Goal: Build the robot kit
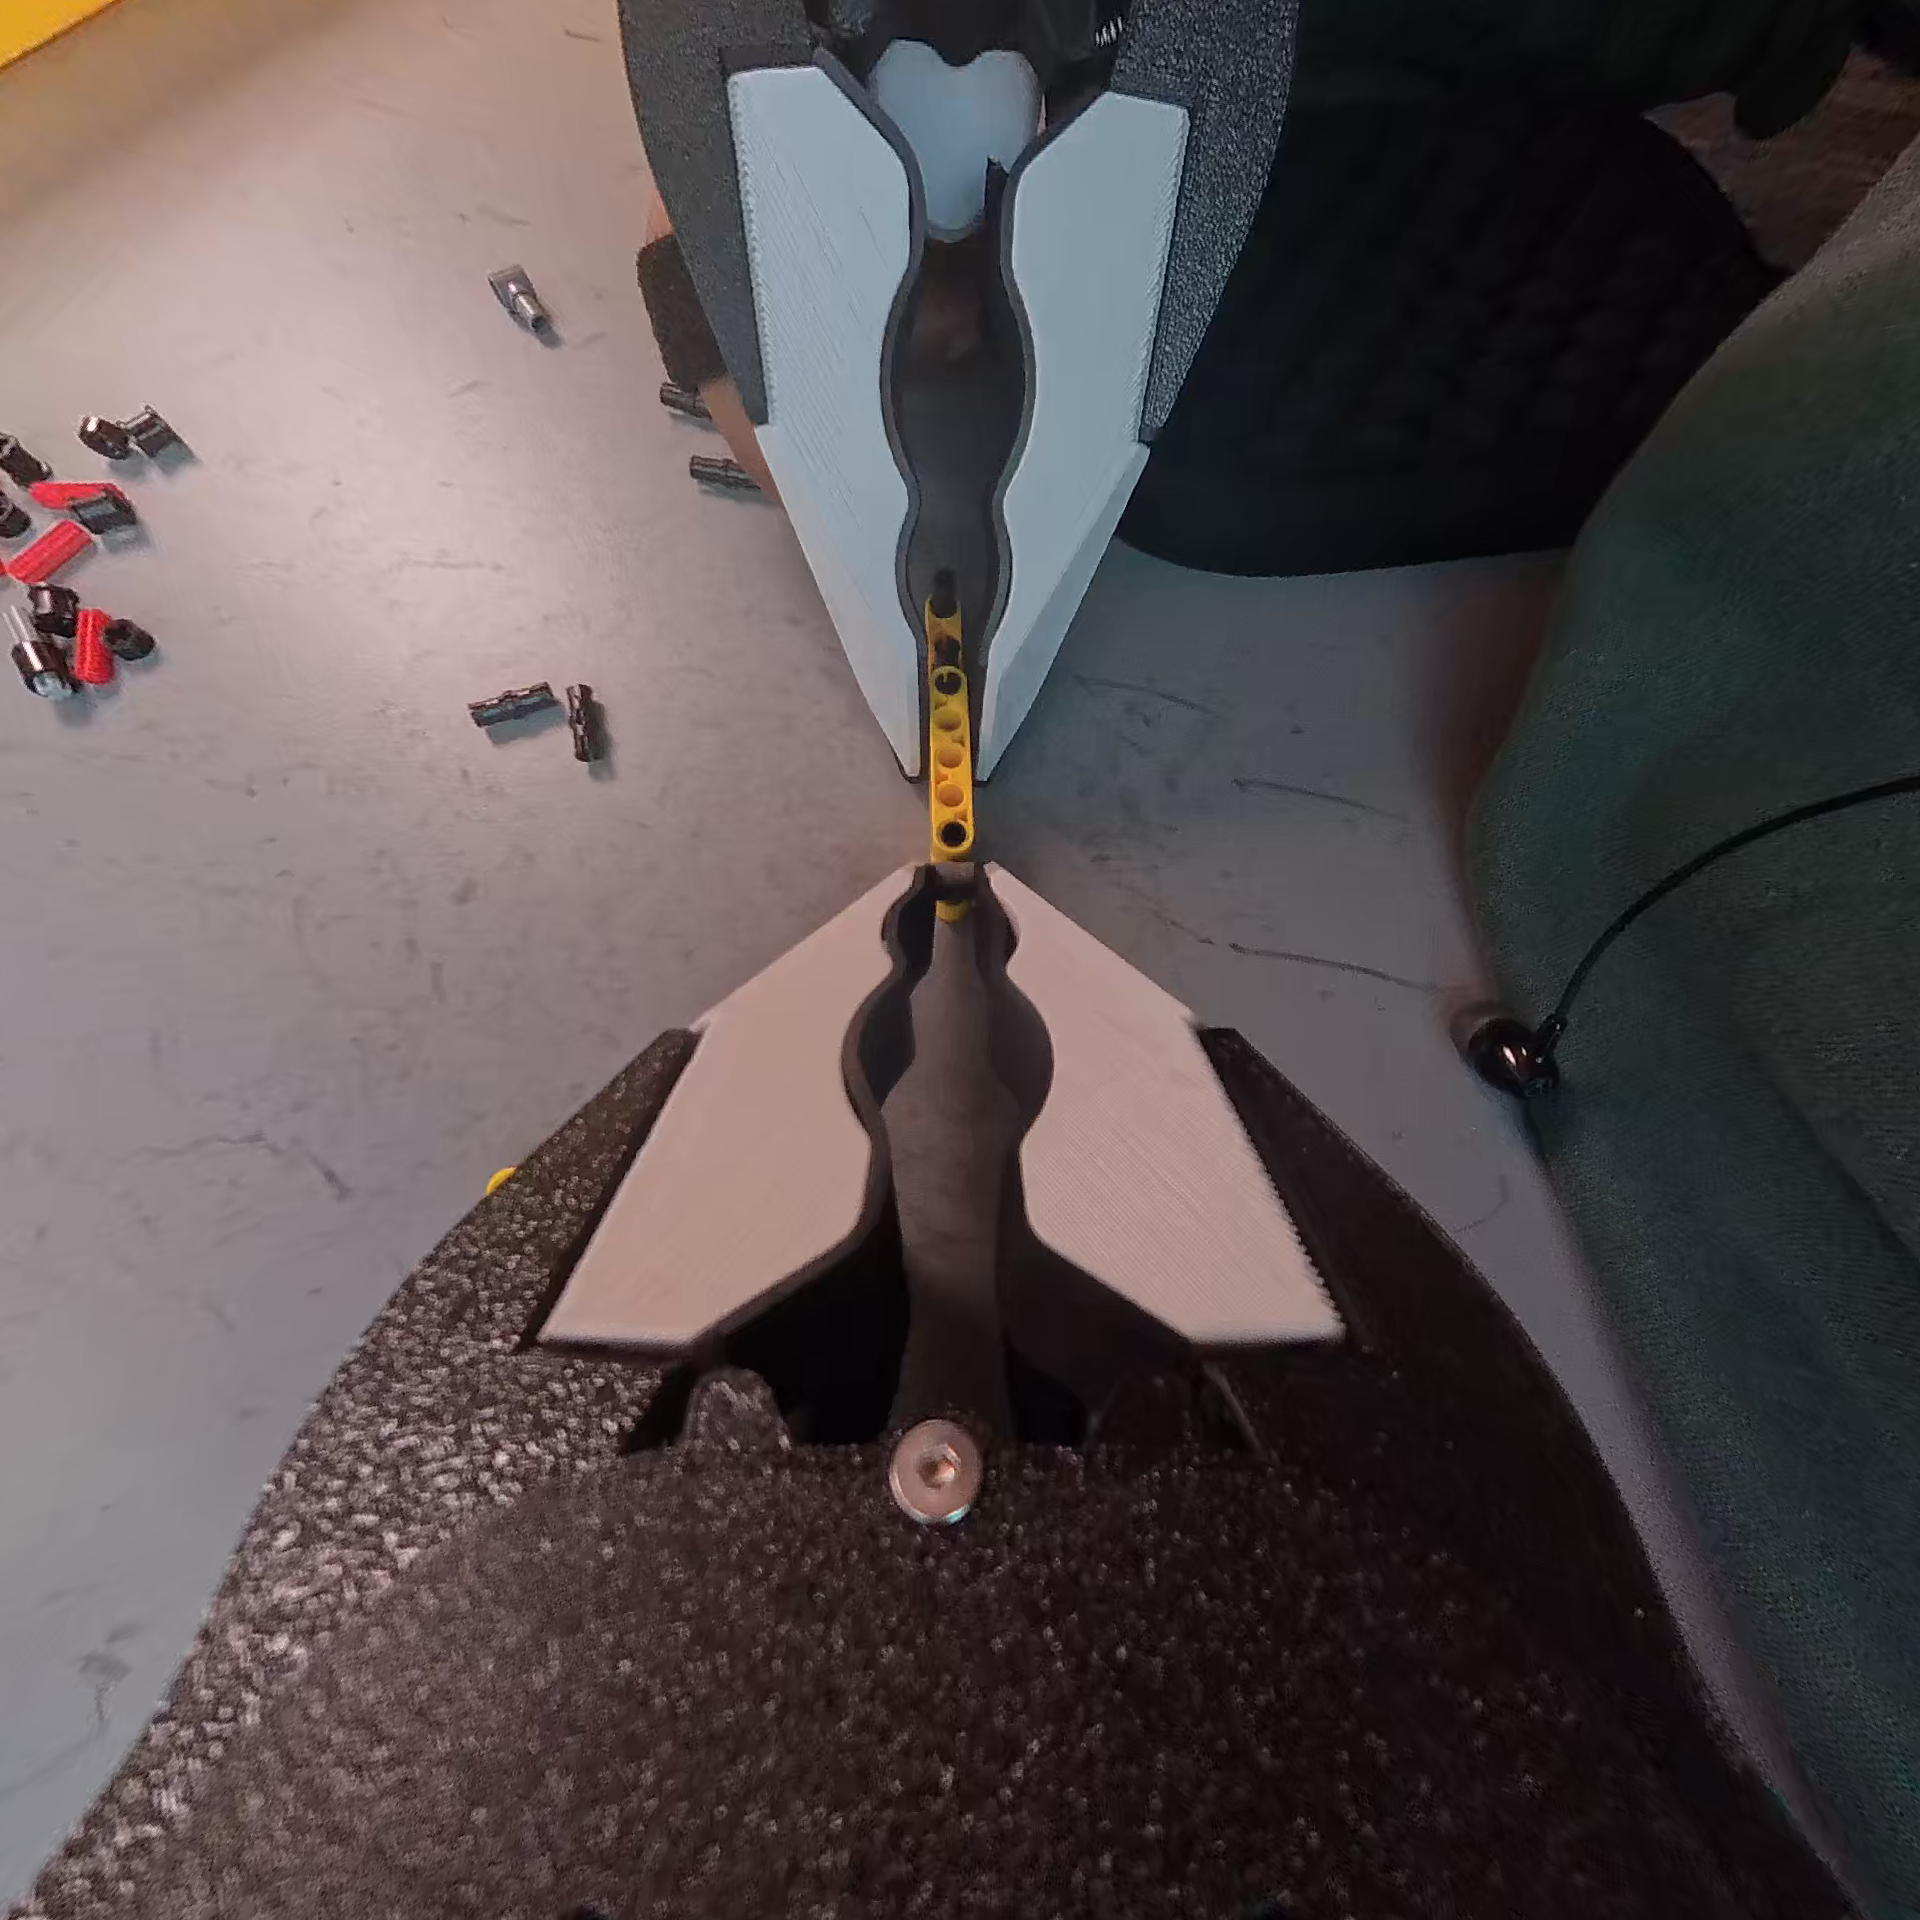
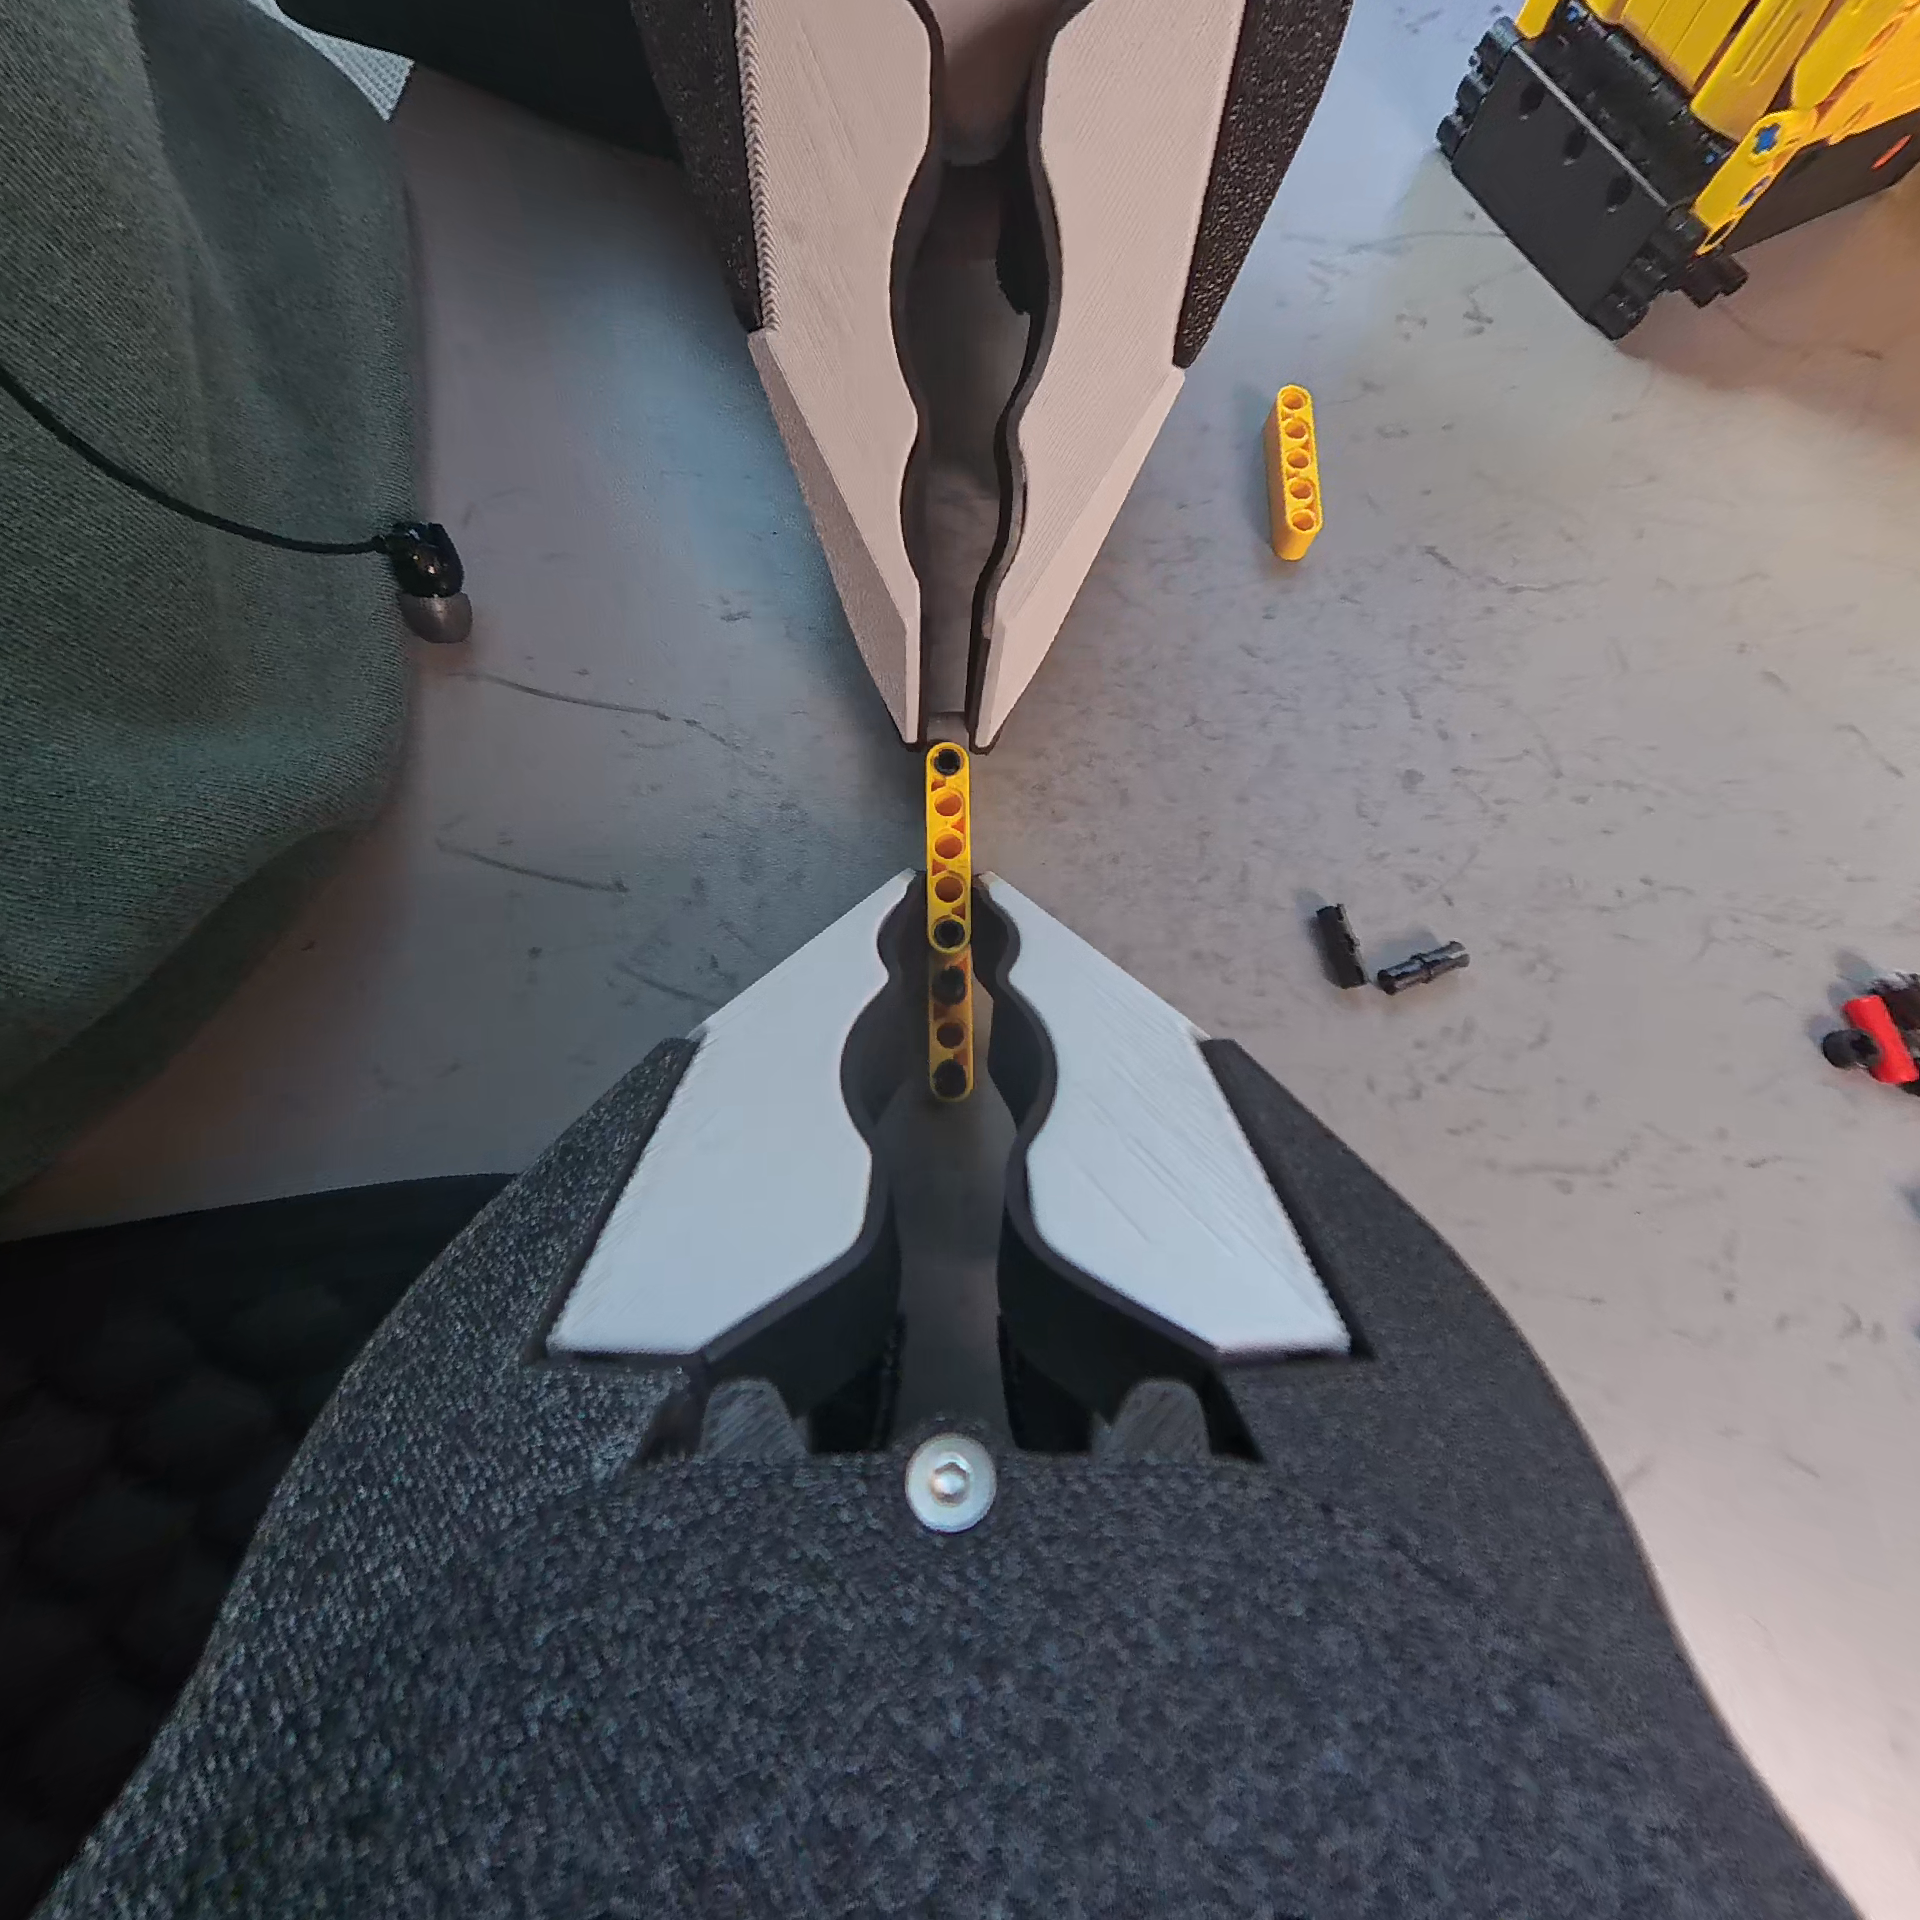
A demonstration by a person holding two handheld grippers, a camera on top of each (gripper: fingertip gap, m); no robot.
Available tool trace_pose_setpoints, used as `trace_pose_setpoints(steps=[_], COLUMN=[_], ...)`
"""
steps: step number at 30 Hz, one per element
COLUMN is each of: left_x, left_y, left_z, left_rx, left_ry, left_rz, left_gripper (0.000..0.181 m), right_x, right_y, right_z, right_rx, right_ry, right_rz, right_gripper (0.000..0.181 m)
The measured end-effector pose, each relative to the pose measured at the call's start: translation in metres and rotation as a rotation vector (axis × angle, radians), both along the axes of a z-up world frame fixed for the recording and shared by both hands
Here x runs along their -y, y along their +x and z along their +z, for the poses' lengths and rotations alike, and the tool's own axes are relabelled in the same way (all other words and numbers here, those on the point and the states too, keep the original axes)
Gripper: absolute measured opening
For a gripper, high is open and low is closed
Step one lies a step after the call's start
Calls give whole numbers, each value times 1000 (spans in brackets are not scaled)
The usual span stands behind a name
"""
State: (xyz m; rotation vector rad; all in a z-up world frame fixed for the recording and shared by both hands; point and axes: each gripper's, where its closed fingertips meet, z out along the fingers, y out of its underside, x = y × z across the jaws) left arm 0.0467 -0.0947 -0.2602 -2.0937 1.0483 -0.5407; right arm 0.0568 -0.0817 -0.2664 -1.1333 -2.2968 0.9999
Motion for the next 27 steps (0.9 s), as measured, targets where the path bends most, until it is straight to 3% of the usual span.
trace_pose_setpoints(steps=[18, 27], left_x=[-1, 1], left_y=[0, -12], left_z=[0, 5], left_rx=[-11, -38], left_ry=[28, 83], left_rz=[-17, -31], left_gripper=[7, 15], right_x=[0, -10], right_y=[0, 12], right_z=[0, 0], right_rx=[-6, 21], right_ry=[7, 11], right_rz=[-10, -26], right_gripper=[7, 20])
